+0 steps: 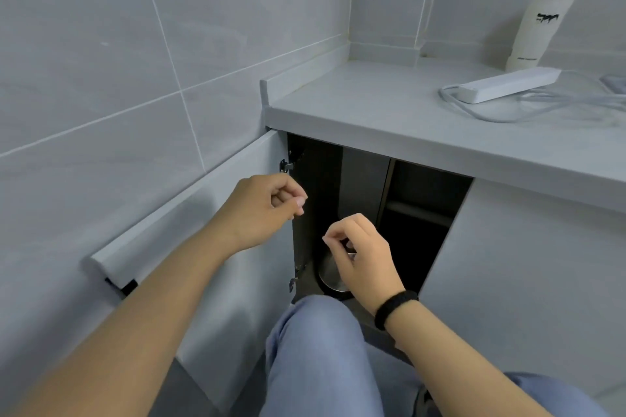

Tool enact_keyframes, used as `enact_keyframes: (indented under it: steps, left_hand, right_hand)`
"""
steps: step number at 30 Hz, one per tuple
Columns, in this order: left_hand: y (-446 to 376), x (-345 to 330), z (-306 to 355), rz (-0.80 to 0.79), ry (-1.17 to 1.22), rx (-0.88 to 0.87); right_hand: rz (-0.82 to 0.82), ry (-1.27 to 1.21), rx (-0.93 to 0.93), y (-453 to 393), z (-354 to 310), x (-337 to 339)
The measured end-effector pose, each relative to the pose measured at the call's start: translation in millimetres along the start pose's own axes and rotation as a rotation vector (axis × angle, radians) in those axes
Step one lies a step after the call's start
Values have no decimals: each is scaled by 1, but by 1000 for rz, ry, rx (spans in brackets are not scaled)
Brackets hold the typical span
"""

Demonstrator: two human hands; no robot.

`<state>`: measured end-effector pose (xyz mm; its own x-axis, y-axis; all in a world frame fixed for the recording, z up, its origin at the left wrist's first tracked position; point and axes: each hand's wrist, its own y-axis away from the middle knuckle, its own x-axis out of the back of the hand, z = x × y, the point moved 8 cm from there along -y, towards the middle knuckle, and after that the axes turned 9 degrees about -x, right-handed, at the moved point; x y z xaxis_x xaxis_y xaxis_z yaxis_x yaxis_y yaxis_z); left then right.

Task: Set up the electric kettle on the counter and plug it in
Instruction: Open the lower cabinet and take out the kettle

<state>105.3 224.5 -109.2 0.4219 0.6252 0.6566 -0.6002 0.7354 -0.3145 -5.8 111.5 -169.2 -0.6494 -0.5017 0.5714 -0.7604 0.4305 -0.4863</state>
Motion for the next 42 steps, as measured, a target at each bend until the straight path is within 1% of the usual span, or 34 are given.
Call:
enact_keyframes:
  steps: [4,7,11,16,20,23,27,32,38,42]
  left_hand:
    - [-11,-38,-1,-50,39,-3]
    - [-17,-60,-4,-61,32,-4]
    - [-23,-85,-14,-65,72,35]
    - [-31,-113,-30,-82,151,95]
    - [-37,-137,-56,-90,183,150]
    - [-42,-154,-74,-116,204,198]
    - [-52,-173,-96,-152,241,243]
    - [-56,-189,-118,-156,314,309]
    - [-61,-203,-141,-147,396,417]
    - [-62,-213,-147,-140,456,454]
  right_hand:
    - [55,-43,-69,-4,33,26]
    - [76,-88,-160,-7,63,36]
    - [70,-82,-264,-9,103,38]
    - [60,-93,-335,-17,137,31]
    - [76,-102,-460,-21,171,22]
    - [81,-93,-521,-21,193,15]
    - [95,-89,-568,-25,218,7]
    - [119,-64,-632,-39,245,-7]
    - [87,-6,-656,-58,272,-28]
    - [91,-71,-713,-64,289,-47]
